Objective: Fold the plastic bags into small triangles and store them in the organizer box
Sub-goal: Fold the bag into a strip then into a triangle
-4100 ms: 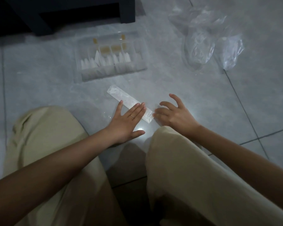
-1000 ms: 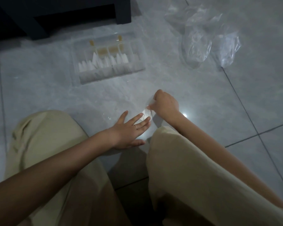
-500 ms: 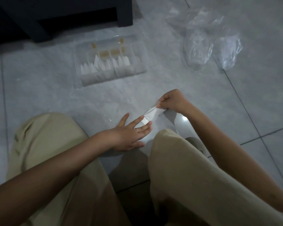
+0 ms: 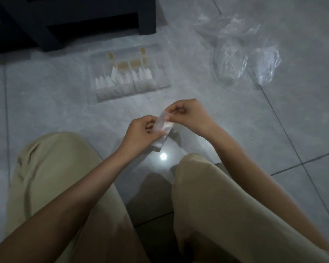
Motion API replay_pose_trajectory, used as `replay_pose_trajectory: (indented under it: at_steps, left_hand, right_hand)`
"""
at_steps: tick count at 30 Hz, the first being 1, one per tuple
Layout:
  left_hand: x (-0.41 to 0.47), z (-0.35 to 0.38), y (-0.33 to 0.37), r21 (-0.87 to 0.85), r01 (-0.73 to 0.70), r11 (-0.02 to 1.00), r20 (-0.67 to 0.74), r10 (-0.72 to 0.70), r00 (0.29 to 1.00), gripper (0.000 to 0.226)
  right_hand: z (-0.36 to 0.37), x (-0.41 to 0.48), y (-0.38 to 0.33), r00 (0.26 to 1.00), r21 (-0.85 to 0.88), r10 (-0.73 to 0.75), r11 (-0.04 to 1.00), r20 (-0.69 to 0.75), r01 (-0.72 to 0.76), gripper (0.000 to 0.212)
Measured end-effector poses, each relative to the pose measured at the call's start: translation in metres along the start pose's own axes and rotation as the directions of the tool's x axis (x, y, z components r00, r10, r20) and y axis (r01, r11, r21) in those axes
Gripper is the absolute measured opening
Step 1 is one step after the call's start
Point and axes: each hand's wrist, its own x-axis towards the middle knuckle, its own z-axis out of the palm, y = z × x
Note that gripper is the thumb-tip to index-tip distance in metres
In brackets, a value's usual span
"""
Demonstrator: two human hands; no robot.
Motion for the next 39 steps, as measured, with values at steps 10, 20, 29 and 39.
replay_pose_trajectory:
  at_steps: [10, 20, 29, 39]
  left_hand:
    - [-0.003, -0.002, 0.005, -0.286, 0.138, 0.948, -0.076, -0.166, 0.983, 0.018]
    - [-0.007, 0.002, 0.012, -0.222, 0.041, 0.974, -0.108, -0.067, 0.992, 0.020]
    - [-0.004, -0.003, 0.011, -0.346, 0.122, 0.930, -0.118, -0.172, 0.978, 0.017]
    - [-0.006, -0.006, 0.014, -0.376, 0.137, 0.917, -0.123, -0.195, 0.973, 0.013]
  right_hand:
    - [0.029, -0.029, 0.011, 0.961, 0.445, 0.278, 0.859, 0.012, -0.254, 0.007]
    - [0.032, -0.030, 0.007, 0.964, 0.444, 0.265, 0.868, -0.039, -0.221, 0.010]
    - [0.028, -0.032, 0.007, 0.958, 0.547, 0.288, 0.804, -0.014, -0.233, 0.008]
    - [0.031, -0.030, 0.007, 0.953, 0.540, 0.304, 0.802, -0.002, -0.255, 0.012]
